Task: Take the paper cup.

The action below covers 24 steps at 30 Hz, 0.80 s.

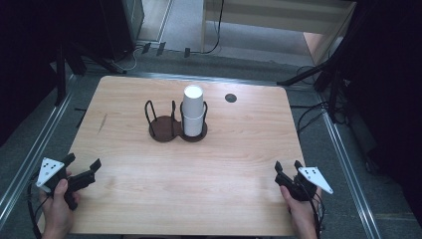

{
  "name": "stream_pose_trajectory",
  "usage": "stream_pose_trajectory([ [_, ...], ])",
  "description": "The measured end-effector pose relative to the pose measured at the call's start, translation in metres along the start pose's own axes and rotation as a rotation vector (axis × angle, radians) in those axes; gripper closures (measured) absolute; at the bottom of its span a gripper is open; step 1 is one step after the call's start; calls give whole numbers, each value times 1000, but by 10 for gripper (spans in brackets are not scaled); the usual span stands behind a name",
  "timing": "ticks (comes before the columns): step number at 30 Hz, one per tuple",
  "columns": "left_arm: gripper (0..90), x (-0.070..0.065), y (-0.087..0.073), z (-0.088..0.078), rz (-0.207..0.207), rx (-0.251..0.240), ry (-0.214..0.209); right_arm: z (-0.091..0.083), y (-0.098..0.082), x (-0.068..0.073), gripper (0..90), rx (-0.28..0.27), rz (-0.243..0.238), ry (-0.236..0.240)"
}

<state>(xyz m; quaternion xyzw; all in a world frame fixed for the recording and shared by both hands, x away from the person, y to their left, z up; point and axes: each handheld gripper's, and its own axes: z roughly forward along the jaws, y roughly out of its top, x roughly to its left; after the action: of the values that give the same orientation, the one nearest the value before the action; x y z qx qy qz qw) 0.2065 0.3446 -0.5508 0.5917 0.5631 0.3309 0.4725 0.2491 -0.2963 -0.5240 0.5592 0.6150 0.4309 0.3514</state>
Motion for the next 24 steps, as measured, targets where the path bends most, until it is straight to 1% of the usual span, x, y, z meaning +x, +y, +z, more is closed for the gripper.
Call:
stream_pose_trajectory([
  [2,68,1,0,1,-7,-2,-5,1,2,3,277,1,-4,4],
  [4,68,1,0,1,-10,0,-7,2,5,9,269,-4,3,27],
  [6,68,2,0,1,-12,-2,-14,4,6,13,265,-10,-1,34],
  [8,68,2,0,1,-19,-7,-20,5,7,16,256,-12,14,38],
  [11,68,4,0,1,-30,-11,-24,5,10,23,252,-17,6,65],
  [13,68,4,0,1,-31,-11,-26,6,10,25,249,-21,4,68],
  [16,68,3,0,2,-23,-8,-26,8,13,33,230,-18,3,76],
  [18,68,3,0,2,-19,-5,-24,12,16,41,204,-12,-9,81],
  [21,68,3,0,2,-20,-6,-25,15,21,50,169,-12,-12,96],
  [23,68,3,0,2,-20,-7,-27,20,26,61,141,-13,-18,115],
  [24,68,3,0,2,-20,-7,-28,20,26,61,141,-13,-18,115],
])
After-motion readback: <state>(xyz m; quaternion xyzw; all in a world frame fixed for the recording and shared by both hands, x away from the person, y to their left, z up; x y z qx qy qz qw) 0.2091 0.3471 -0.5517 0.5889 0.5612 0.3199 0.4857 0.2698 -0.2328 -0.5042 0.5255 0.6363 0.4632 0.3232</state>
